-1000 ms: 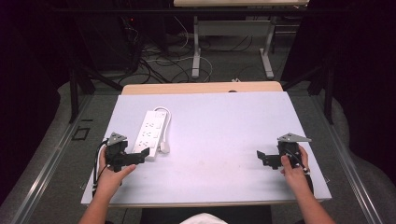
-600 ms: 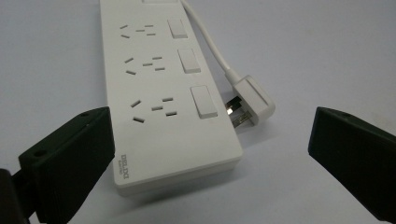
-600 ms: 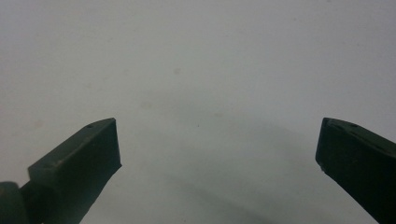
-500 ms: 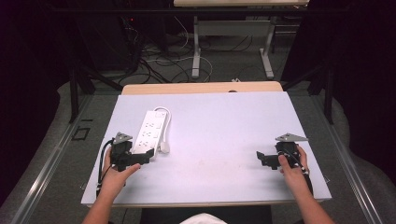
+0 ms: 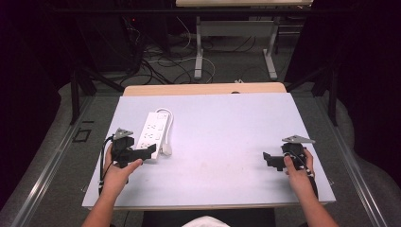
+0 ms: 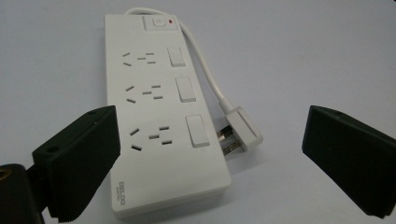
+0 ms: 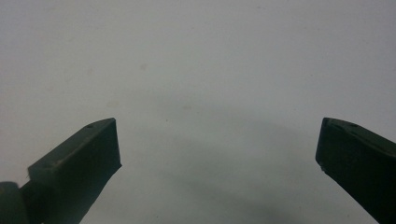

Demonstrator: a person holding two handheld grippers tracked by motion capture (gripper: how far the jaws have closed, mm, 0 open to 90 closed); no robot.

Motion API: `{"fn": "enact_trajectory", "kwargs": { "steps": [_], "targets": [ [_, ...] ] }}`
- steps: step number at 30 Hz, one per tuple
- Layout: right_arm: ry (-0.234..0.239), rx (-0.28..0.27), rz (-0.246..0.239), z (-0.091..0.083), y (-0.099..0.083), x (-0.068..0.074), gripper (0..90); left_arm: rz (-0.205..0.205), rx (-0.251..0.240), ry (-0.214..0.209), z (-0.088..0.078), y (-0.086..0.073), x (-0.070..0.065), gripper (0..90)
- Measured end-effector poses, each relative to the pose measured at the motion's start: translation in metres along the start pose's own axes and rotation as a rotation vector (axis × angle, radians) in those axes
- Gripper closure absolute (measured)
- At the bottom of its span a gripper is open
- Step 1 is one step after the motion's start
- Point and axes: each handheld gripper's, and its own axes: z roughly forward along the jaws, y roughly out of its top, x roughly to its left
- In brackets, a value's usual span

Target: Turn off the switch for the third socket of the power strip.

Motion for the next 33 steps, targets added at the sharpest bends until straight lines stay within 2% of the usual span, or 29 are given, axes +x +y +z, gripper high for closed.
{"fn": "enact_trajectory", "kwargs": {
  "steps": [4,7,10,11,12,16,19,24,28,30,33],
  "targets": [
    [-0.010,0.007,0.022,0.001,-0.001,-0.002,0.0,-0.003,0.003,0.008,0.000,0.006,-0.001,5.8],
    [-0.013,0.026,0.059,0.001,-0.001,-0.003,0.0,-0.020,-0.004,0.033,0.002,0.013,-0.002,7.4],
    [-0.014,0.012,0.076,0.001,0.000,-0.003,0.0,-0.025,-0.004,0.040,0.003,0.016,-0.002,8.4],
    [-0.028,0.002,0.098,0.000,0.002,-0.003,0.0,-0.030,0.000,0.044,0.004,0.017,-0.002,8.8],
    [-0.031,-0.002,0.098,0.000,0.002,-0.003,0.0,-0.033,0.004,0.049,0.005,0.019,-0.002,9.3],
    [-0.035,0.000,0.122,0.001,0.003,-0.003,0.0,-0.029,0.013,0.061,0.006,0.022,-0.001,13.6],
    [-0.033,-0.001,0.123,0.000,0.003,-0.003,0.0,-0.036,0.013,0.070,0.006,0.022,-0.001,15.9],
    [-0.076,-0.022,0.128,-0.003,0.003,-0.001,0.0,-0.035,0.035,0.076,0.007,0.025,0.000,19.0],
    [-0.067,-0.014,0.151,-0.001,0.002,0.000,0.0,-0.051,0.067,0.066,0.010,0.028,0.001,23.3],
    [-0.064,-0.016,0.137,0.000,0.002,-0.001,0.0,-0.049,0.076,0.067,0.010,0.029,0.001,24.6],
    [-0.059,-0.011,0.147,0.001,0.002,0.001,0.0,-0.046,0.091,0.061,0.013,0.032,0.000,27.9]
  ]
}}
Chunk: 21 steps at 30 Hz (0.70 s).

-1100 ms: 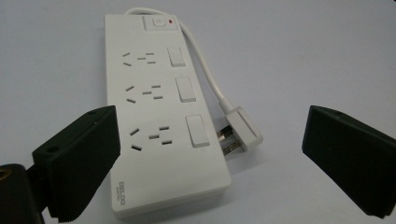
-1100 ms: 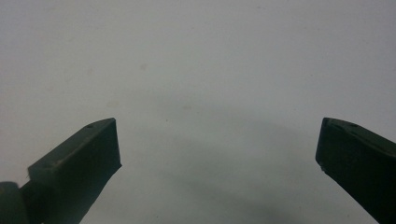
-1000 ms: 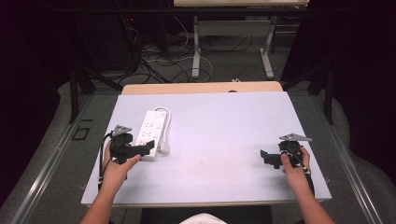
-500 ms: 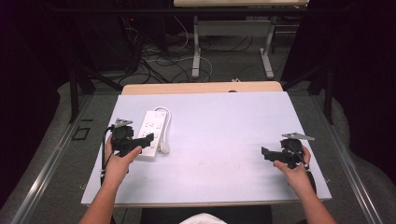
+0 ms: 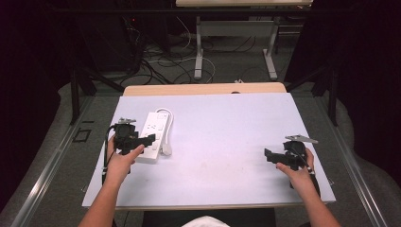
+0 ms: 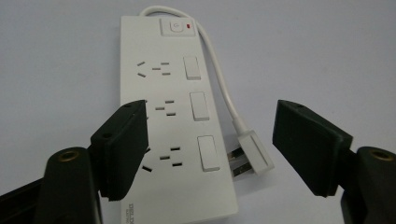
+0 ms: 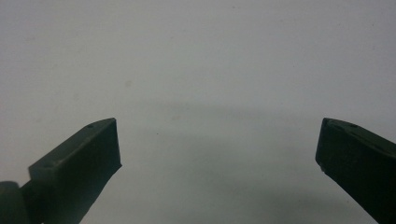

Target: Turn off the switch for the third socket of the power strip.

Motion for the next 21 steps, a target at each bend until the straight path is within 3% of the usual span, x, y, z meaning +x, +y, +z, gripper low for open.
{"fn": "enact_trajectory", "kwargs": {
  "steps": [6,11,16,18,19,20,21],
  "targets": [
    [-0.025,0.018,0.015,0.0005,-0.0005,0.0044,0.0,0.012,0.027,0.029,0.0018,0.0040,-0.0025,34.7],
    [-0.032,0.019,0.017,0.0001,-0.0005,0.0063,0.0,-0.017,0.076,0.037,0.0028,0.0072,-0.0049,40.5],
    [-0.041,0.030,0.029,-0.0005,-0.0001,0.0057,1.8,-0.056,0.137,0.014,0.0049,0.0098,-0.0058,45.5],
    [-0.044,0.031,0.030,-0.0006,0.0000,0.0054,2.6,-0.069,0.136,0.025,0.0074,0.0096,-0.0068,47.0],
    [-0.047,0.034,0.034,-0.0007,0.0001,0.0054,3.1,-0.064,0.160,0.021,0.0071,0.0106,-0.0059,48.4],
    [-0.048,0.032,0.032,-0.0007,0.0003,0.0048,3.3,-0.073,0.145,0.029,0.0094,0.0097,-0.0066,49.7],
    [-0.049,0.031,0.036,-0.0010,0.0005,0.0046,3.7,-0.073,0.173,0.019,0.0086,0.0107,-0.0059,53.7]
  ]
}}
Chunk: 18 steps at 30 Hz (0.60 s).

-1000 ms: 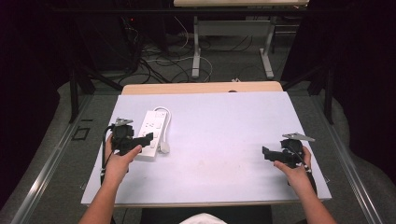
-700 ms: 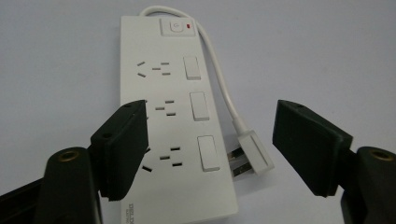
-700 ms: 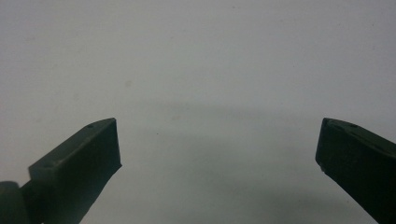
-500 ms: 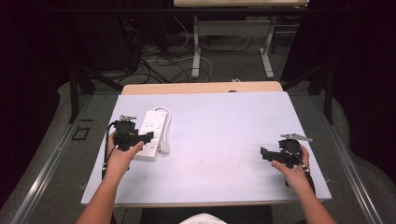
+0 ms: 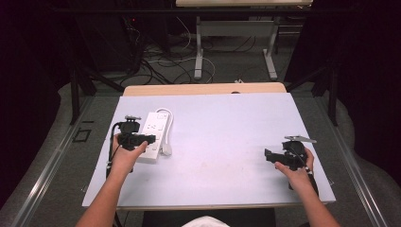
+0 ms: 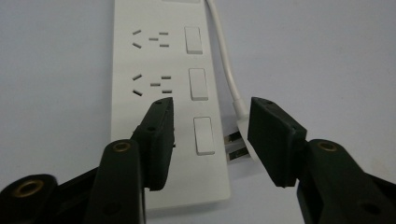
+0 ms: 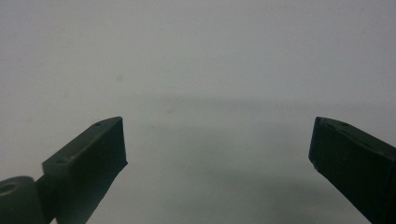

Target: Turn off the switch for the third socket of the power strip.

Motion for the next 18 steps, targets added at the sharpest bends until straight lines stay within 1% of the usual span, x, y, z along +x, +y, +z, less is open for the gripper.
{"fn": "enact_trajectory", "kwargs": {
  "steps": [1,2,3,4,5,6,7,8,9,10,11,14,15,17,18],
  "targets": [
    [0.000,0.002,0.002,0.000,0.000,0.000,3.8,-0.008,-0.011,0.013,0.003,0.000,0.000,55.9],
    [-0.001,0.001,0.002,0.000,0.000,0.000,4.0,-0.004,0.016,0.014,0.003,0.000,0.000,58.5],
    [-0.002,0.002,0.002,0.000,0.000,0.000,4.2,-0.008,0.006,0.025,0.005,0.000,0.000,60.7],
    [-0.002,0.002,0.002,0.000,0.000,0.000,4.2,-0.008,0.031,0.031,0.006,0.000,0.000,62.9],
    [-0.002,0.002,0.002,0.000,0.000,0.000,4.3,-0.008,0.031,0.031,0.006,0.000,0.000,65.5],
    [-0.002,0.002,0.002,0.000,0.000,0.000,4.3,-0.015,0.042,0.027,0.007,0.000,0.000,65.5],
    [-0.001,0.001,-0.001,0.000,0.000,-0.001,4.7,-0.011,0.052,0.025,0.009,0.000,0.000,70.1],
    [-0.001,0.001,-0.001,0.000,0.000,-0.001,4.7,-0.010,0.052,0.026,0.010,0.000,0.000,70.1],
    [0.001,0.003,0.000,0.000,0.000,-0.001,5.0,-0.004,0.073,0.023,0.011,0.000,0.000,74.4],
    [0.001,0.003,0.000,0.000,0.000,-0.001,5.0,-0.003,0.069,0.028,0.013,0.000,0.000,74.4],
    [0.001,0.003,0.000,0.000,0.000,-0.001,5.1,-0.003,0.080,0.025,0.014,0.000,0.000,76.5],
    [0.002,0.008,0.008,0.000,0.000,-0.001,5.7,-0.007,0.083,0.025,0.018,-0.001,0.000,84.4],
    [0.003,0.006,-0.003,0.001,0.000,-0.002,5.8,-0.006,0.099,0.026,0.019,-0.001,0.000,86.3],
    [0.003,0.007,0.002,0.001,-0.001,-0.001,5.9,-0.012,0.091,0.029,0.021,-0.002,-0.001,87.9],
    [0.002,0.006,-0.004,0.001,-0.001,-0.002,5.9,-0.007,0.091,0.029,0.023,-0.003,-0.001,89.4]
  ]
}}
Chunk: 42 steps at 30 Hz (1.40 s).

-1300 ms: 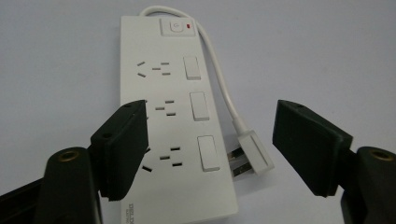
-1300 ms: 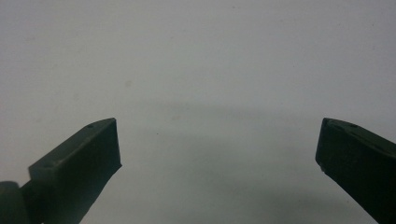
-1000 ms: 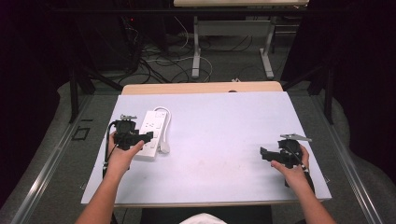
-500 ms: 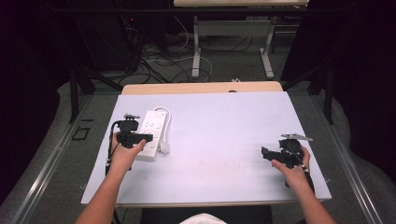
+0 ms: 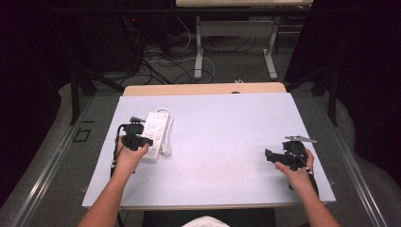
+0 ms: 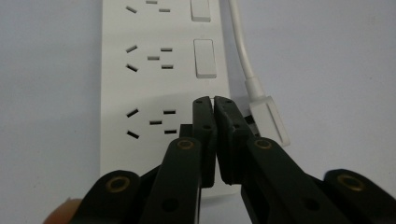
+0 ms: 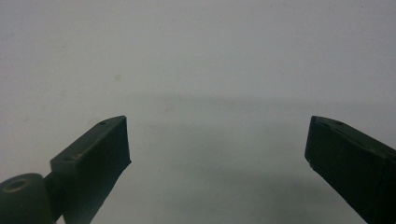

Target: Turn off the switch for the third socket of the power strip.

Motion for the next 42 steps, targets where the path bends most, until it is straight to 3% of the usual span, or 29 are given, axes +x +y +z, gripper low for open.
{"fn": "enact_trajectory", "kwargs": {
  "steps": [1,3,16,42],
  "targets": [
    [-0.005,-0.006,-0.003,0.001,0.000,0.000,6.0,0.007,0.024,-0.004,0.001,0.000,0.000,90.0],
    [0.002,0.001,-0.002,0.000,0.000,0.000,6.0,0.003,0.011,-0.001,0.003,0.000,-0.001,90.0],
    [0.004,0.000,0.010,0.000,0.000,0.000,6.4,-0.002,0.050,-0.002,0.013,-0.002,0.000,90.0],
    [0.009,-0.004,0.002,0.000,0.000,0.000,6.4,0.013,0.031,0.002,0.016,-0.008,-0.001,90.0]
  ]
}}
